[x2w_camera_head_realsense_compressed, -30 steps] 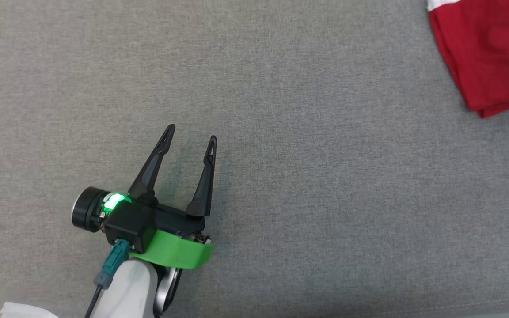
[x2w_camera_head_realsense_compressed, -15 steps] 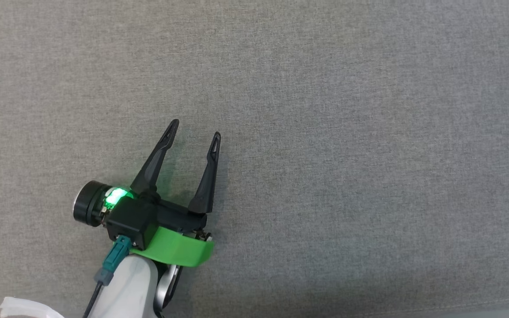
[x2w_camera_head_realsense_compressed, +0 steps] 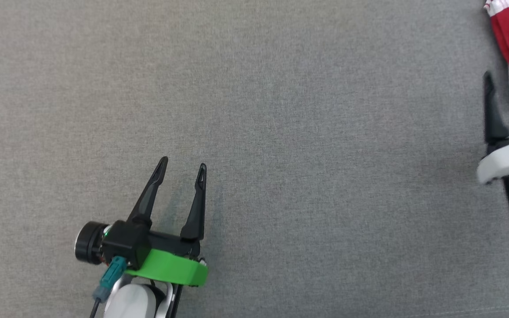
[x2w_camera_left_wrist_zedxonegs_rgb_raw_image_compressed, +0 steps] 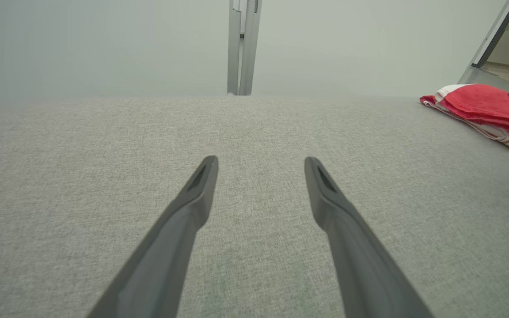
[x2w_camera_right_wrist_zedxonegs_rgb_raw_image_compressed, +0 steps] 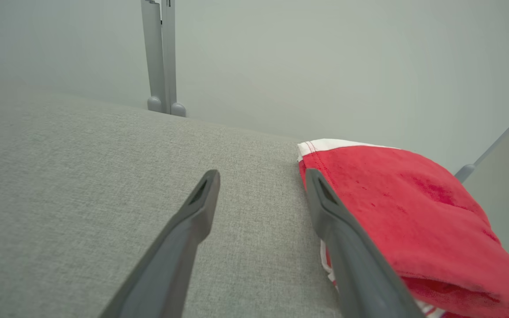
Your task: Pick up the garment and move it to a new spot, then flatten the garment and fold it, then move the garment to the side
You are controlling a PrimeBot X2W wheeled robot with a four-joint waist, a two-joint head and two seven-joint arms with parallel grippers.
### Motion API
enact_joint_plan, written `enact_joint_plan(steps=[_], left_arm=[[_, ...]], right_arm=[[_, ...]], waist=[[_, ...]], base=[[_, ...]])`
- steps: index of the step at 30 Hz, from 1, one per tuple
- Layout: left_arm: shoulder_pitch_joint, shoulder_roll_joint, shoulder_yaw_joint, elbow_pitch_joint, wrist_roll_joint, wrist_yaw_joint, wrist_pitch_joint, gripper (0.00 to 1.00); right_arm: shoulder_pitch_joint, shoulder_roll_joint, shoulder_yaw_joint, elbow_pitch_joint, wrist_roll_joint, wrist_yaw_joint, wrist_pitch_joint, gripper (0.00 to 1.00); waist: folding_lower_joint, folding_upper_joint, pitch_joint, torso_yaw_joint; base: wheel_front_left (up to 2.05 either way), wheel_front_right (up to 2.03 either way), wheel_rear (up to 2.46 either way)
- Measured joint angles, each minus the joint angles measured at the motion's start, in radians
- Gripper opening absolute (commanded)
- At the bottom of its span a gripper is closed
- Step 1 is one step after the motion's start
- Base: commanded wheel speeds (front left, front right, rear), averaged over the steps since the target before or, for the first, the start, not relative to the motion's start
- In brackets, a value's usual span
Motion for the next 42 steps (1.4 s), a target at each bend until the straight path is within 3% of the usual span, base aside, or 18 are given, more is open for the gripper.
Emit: enact_joint_plan(steps=[8,13,27,39,40,42], left_arm=[[0.088,0.0,0.039,-0.001,-0.035,0.036,0.0,1.0],[0.168,0.0,0.063,-0.007,-0.023,0.047,0.0,1.0],[0.317,0.0,0.096,0.001,-0.007,0.07,0.0,1.0],[0.318,0.0,0.102,0.036,-0.007,0.064,0.0,1.0],[0.318,0.0,0.101,0.037,-0.006,0.066,0.0,0.0],[0.321,0.0,0.1,0.053,-0.007,0.066,0.0,0.0]], right_arm=[[0.242,0.185,0.02,-0.165,0.039,0.0,-0.003,1.0],[0.391,0.244,0.049,-0.249,0.035,0.0,-0.003,1.0],[0.612,0.308,0.062,-0.321,0.045,0.0,-0.004,1.0],[0.642,0.315,0.071,-0.315,0.053,0.0,-0.004,1.0],[0.642,0.314,0.071,-0.315,0.054,0.0,-0.004,0.0],[0.647,0.318,0.072,-0.3,0.054,0.0,-0.003,0.0]], waist=[[-0.0001,0.0,-0.146,0.006],[0.0,0.0,-0.242,0.014],[-0.0001,0.0,-0.454,0.024],[-0.0001,0.0,-0.508,0.045],[-0.0001,0.0,-0.509,0.046],[-0.0001,0.0,-0.509,0.046]], base=[[0.0,0.0,0.0],[0.0,0.0,0.0],[0.0,0.0,0.0],[0.0,0.0,0.0],[0.0,0.0,0.0],[0.0,0.0,0.0]])
